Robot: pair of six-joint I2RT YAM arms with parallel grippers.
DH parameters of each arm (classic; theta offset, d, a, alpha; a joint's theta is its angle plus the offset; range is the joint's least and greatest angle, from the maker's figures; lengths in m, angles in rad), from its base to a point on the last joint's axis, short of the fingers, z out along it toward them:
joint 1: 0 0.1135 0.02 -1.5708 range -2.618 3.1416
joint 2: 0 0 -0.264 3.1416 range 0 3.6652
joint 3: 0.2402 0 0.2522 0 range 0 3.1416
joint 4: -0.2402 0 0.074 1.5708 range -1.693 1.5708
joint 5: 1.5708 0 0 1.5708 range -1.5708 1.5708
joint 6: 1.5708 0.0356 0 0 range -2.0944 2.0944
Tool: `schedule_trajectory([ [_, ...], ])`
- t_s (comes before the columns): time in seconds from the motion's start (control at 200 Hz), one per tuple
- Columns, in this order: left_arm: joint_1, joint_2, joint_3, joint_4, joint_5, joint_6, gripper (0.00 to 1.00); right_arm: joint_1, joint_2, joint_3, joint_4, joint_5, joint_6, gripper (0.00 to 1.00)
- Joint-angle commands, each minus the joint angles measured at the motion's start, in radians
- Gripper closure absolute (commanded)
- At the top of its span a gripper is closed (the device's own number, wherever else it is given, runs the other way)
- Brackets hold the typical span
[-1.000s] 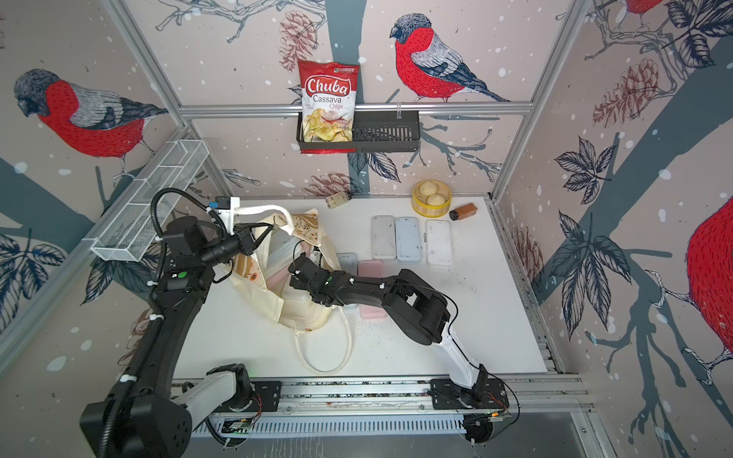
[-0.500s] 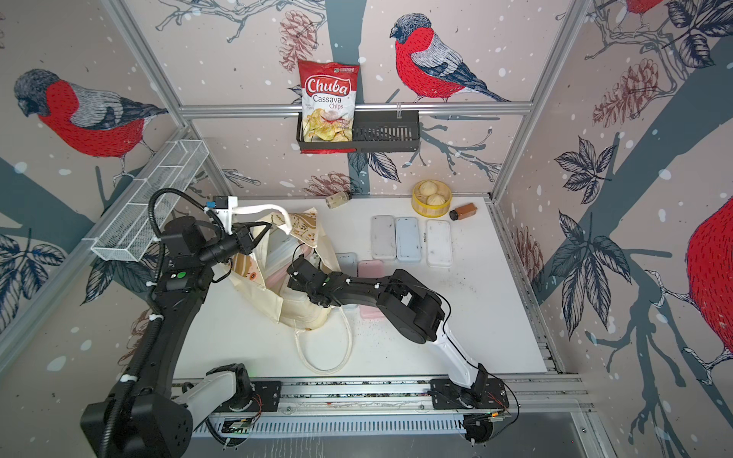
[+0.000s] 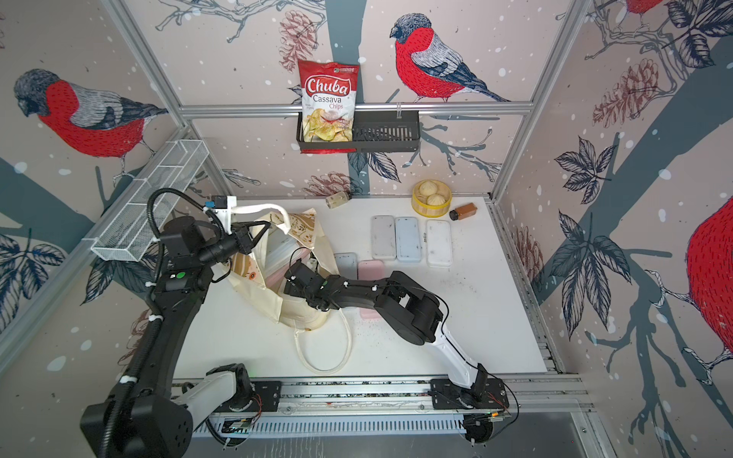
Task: Take out the pencil case from the canvas bag
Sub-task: Pick up the pencil case from the canvas bag.
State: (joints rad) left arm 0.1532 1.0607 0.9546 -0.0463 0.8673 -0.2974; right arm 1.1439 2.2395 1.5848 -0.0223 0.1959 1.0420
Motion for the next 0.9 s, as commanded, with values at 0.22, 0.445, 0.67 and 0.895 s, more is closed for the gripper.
schedule_trajectory([
  [0.22,0.003,-0.010,0.012,0.071,0.009,0.014,1.00,-0.034,-0.003,-0.068,0.122,-0.122,0.064,0.20],
  [0.445,0.003,-0.007,0.012,0.069,0.005,0.016,1.00,-0.050,-0.019,-0.134,0.244,-0.176,0.131,0.25],
  [0.67,0.003,-0.007,0.012,0.067,0.004,0.017,1.00,-0.067,-0.046,-0.222,0.377,-0.219,0.199,0.35],
  [0.895,0.003,-0.007,0.012,0.066,0.004,0.016,1.00,-0.071,-0.075,-0.272,0.455,-0.218,0.225,0.46],
])
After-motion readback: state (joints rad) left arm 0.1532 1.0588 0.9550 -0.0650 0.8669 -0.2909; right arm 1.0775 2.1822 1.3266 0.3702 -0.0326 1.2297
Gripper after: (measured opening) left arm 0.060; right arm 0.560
